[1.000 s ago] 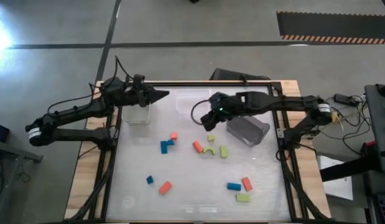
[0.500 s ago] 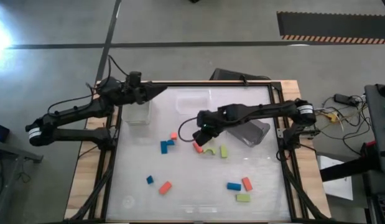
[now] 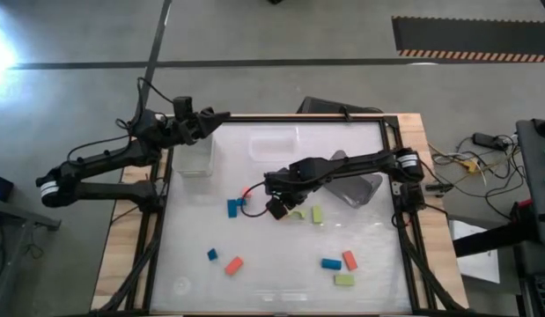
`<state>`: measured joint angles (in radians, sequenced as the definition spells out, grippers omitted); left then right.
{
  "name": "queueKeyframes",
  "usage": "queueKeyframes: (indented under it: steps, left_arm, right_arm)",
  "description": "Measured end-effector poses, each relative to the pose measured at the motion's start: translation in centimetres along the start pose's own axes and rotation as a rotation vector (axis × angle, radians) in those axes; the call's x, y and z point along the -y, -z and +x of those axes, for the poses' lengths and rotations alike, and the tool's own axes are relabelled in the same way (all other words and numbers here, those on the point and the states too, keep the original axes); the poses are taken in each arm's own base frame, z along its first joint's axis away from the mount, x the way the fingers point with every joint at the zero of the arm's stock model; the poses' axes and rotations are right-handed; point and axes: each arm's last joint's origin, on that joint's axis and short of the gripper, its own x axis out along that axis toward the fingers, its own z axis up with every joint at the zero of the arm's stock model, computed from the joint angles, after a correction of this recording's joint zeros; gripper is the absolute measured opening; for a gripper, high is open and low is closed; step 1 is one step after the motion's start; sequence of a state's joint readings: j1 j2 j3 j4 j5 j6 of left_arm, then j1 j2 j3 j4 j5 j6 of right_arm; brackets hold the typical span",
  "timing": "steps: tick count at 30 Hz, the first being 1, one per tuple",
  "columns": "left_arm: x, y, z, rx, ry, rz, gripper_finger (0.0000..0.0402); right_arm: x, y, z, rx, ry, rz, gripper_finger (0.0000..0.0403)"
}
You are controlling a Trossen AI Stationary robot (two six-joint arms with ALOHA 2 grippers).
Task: Sort & place blocks by color
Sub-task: Put the orange block into the black bin
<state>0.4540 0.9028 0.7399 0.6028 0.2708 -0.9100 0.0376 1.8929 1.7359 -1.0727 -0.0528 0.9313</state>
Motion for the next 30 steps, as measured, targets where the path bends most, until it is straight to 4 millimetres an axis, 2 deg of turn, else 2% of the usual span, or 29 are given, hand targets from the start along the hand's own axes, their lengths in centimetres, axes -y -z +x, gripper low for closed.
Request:
queueKeyframes:
  steps: [6,17,21,25,30]
  left_arm:
    - [0.2,-0.3,-0.1,0.022,0.018,0.011,0.0000]
    - [0.3,-0.5,-0.2,0.031,0.023,0.016,0.0000]
    - [0.3,-0.4,-0.2,0.030,0.022,0.015,0.0000]
    - [0.2,-0.4,-0.3,0.028,0.019,0.015,0.0000]
    - [0.2,-0.3,-0.2,0.030,0.016,0.014,0.0000]
  right_arm:
    - [-0.8,-0.9,0.5,-0.017,-0.030,-0.017,0.0054]
    - [-1.0,-1.6,4.0,-0.054,0.026,-0.001,0.0192]
    - [-1.0,-1.8,5.3,-0.065,0.048,-0.009,0.0228]
    - [-1.0,-1.9,6.8,-0.079,0.067,-0.014,0.0245]
    - [-1.3,-2.2,8.1,-0.061,0.042,-0.024,0.0245]
